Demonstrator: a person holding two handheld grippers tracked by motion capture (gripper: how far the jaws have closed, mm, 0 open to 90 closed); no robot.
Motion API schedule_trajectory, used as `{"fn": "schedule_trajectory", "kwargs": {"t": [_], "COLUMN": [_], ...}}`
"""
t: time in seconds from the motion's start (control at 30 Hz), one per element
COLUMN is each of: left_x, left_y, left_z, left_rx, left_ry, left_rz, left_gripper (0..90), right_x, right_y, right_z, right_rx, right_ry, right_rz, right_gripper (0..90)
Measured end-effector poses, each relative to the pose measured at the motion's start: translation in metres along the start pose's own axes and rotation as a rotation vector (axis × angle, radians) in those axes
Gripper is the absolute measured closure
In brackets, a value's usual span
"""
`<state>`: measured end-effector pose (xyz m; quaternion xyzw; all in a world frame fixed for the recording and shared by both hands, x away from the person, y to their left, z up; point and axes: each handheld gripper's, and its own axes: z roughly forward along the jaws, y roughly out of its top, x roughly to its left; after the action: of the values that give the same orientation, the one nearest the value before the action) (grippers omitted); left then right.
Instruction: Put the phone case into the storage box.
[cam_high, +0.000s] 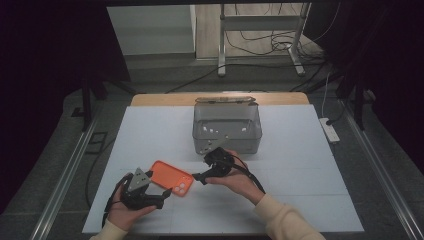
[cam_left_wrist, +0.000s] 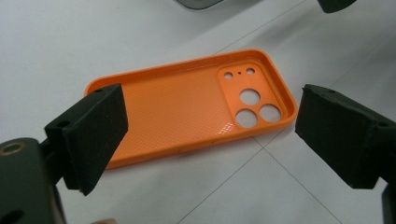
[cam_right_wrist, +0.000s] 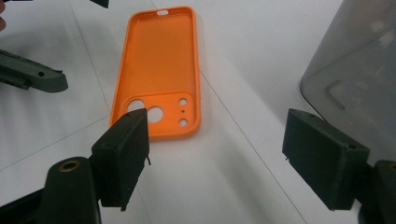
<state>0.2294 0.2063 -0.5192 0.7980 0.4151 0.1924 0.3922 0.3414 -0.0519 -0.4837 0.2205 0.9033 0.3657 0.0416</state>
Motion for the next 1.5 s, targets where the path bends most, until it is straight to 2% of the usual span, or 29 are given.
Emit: {"fn": "schedule_trajectory", "kwargs": {"t": [1.03,1.5], "left_x": [0.001,0.001], "left_y": [-0.001,-0.001], "left_z": [-0.001,-0.002], "left_rx": [0.000,0.000], "left_ry": [-0.001,-0.004], "left_rz": [-0.001,-0.009], "left_gripper": [9.9,9.8], "right_x": [-0.002,0.004], "right_y": [0.024,0.036], "right_z": [0.011,0.024], "right_rx": [0.024,0.065], "right_ry": [-0.004,0.004], "right_rz": [0.011,-0.006], "right_gripper": [23.9,24.4]}}
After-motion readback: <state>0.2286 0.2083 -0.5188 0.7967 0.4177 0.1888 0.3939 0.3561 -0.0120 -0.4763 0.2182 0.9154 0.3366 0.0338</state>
